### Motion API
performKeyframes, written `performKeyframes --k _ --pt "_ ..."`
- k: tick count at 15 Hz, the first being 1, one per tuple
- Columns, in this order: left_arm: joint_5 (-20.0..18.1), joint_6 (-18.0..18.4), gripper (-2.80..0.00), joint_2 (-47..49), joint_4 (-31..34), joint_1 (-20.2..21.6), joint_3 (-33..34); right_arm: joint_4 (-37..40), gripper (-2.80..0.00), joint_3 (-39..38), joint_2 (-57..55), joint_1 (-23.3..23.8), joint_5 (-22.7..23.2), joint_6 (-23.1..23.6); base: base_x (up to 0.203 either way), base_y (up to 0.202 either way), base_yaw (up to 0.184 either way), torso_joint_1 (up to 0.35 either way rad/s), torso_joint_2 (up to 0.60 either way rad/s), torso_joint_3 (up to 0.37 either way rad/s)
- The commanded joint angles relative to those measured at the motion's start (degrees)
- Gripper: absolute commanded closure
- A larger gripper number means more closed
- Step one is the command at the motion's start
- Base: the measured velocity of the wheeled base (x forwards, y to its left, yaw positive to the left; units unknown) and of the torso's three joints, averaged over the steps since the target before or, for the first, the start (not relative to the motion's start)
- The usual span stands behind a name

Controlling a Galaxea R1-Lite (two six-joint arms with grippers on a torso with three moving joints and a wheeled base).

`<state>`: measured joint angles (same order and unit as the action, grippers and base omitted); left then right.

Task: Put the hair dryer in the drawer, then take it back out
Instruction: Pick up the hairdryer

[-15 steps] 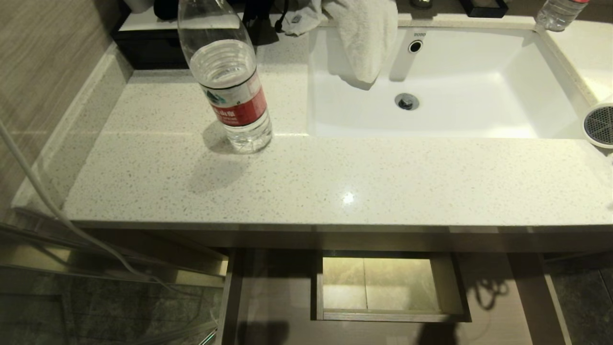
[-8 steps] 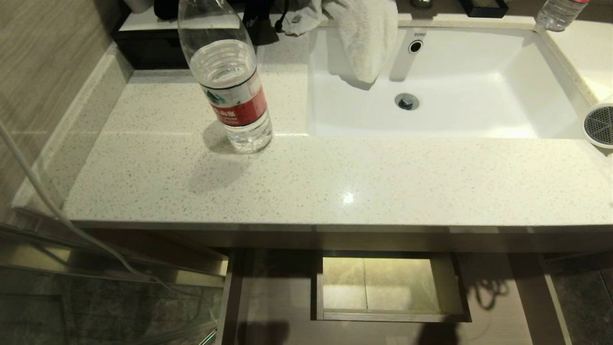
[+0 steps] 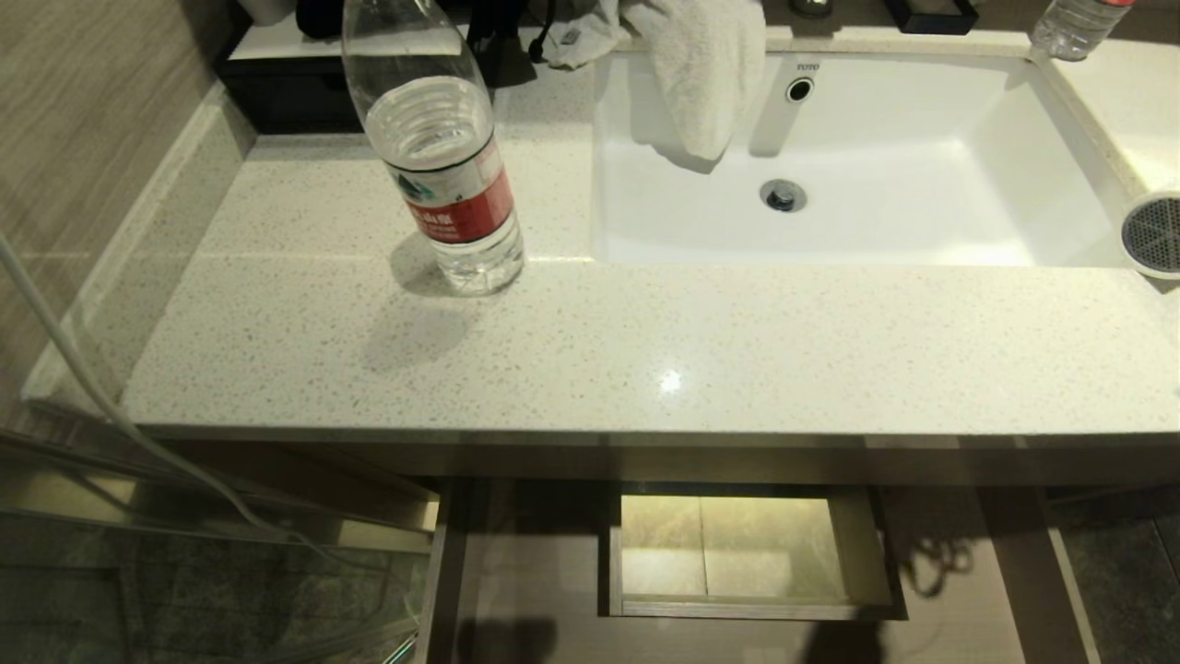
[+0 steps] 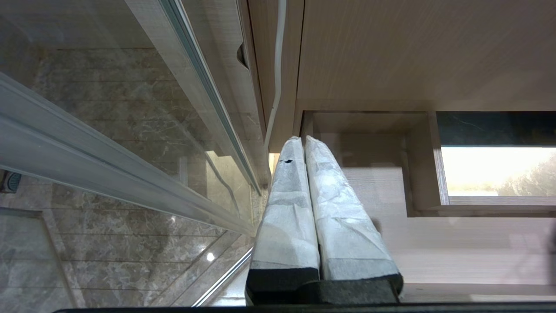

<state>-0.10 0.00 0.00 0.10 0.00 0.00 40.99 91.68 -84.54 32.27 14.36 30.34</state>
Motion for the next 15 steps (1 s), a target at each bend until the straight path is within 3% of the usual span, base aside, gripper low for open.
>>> performKeyframes --k 1,12,15 --pt "0.01 0.00 0.00 0.00 -0.01 0.00 0.00 0.23 0.00 -0.27 0.08 -0.01 0.05 0.07 0.000 0.000 0.000 0.000 0.00 0.000" --pt "0.01 0.00 0.00 0.00 -0.01 0.00 0.00 0.67 0.00 0.33 4.66 0.25 0.24 1.39 0.000 0.000 0.000 0.000 0.00 0.000" --pt "0.01 0.00 0.00 0.00 0.07 0.00 0.00 0.10 0.00 -1.36 7.18 -0.05 2.79 2.39 0.000 0.000 0.000 0.000 0.00 0.000"
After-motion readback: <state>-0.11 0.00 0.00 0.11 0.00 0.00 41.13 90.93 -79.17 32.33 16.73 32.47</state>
